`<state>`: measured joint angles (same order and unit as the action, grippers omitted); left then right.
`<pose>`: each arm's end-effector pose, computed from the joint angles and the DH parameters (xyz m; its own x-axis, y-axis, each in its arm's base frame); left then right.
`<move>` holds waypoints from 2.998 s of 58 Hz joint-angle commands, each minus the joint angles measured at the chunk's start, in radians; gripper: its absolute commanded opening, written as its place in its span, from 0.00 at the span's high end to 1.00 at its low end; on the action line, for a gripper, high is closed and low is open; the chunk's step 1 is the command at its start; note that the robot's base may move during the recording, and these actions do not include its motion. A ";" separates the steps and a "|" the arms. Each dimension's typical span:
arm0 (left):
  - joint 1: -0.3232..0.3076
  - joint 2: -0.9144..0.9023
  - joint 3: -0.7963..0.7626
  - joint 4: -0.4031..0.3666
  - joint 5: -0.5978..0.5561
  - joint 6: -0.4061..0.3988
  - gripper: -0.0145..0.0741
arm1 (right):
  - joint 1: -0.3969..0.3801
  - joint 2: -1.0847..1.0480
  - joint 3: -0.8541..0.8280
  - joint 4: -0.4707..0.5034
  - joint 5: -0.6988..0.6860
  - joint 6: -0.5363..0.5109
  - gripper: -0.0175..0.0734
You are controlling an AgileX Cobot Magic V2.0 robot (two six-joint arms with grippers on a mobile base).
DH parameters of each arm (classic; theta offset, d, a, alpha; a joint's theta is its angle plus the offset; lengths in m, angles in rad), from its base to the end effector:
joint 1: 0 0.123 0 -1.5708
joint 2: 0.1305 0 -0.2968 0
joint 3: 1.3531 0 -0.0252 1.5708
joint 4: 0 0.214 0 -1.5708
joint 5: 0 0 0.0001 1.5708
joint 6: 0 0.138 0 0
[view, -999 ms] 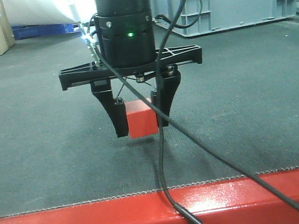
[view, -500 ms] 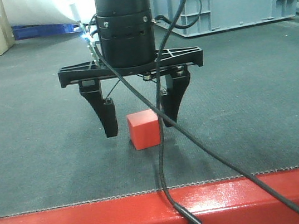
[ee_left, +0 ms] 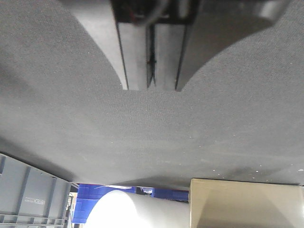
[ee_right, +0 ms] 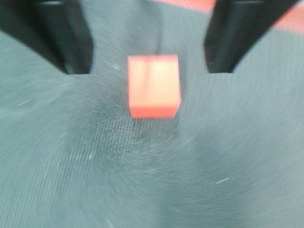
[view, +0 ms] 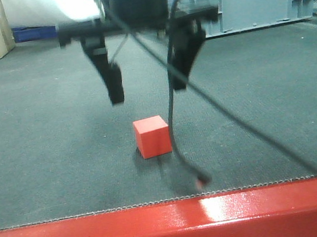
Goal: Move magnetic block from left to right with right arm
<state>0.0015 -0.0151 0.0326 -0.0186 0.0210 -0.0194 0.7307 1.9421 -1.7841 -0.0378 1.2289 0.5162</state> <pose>0.0547 0.0000 0.2038 0.0487 -0.0379 -0.9981 0.0007 0.9993 -0.0379 0.2973 0.2599 0.2603 -0.9468 -0.2010 -0.2513 -0.2318 0.9677 0.0993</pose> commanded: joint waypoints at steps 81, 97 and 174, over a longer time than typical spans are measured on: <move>-0.003 -0.006 0.007 -0.003 -0.080 -0.002 0.97 | -0.681 -1.263 1.424 0.137 -1.514 -0.630 0.75; -0.003 -0.006 0.007 -0.003 -0.080 -0.002 0.97 | -0.701 -1.592 1.531 0.137 -1.388 -0.630 0.75; -0.003 -0.006 0.007 -0.003 -0.080 -0.002 0.97 | -0.712 -1.974 1.815 0.046 -1.333 -0.536 0.75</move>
<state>0.0015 -0.0151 0.0326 -0.0186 0.0210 -0.0194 0.0238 -0.0101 0.0253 0.0000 -0.0298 -0.0227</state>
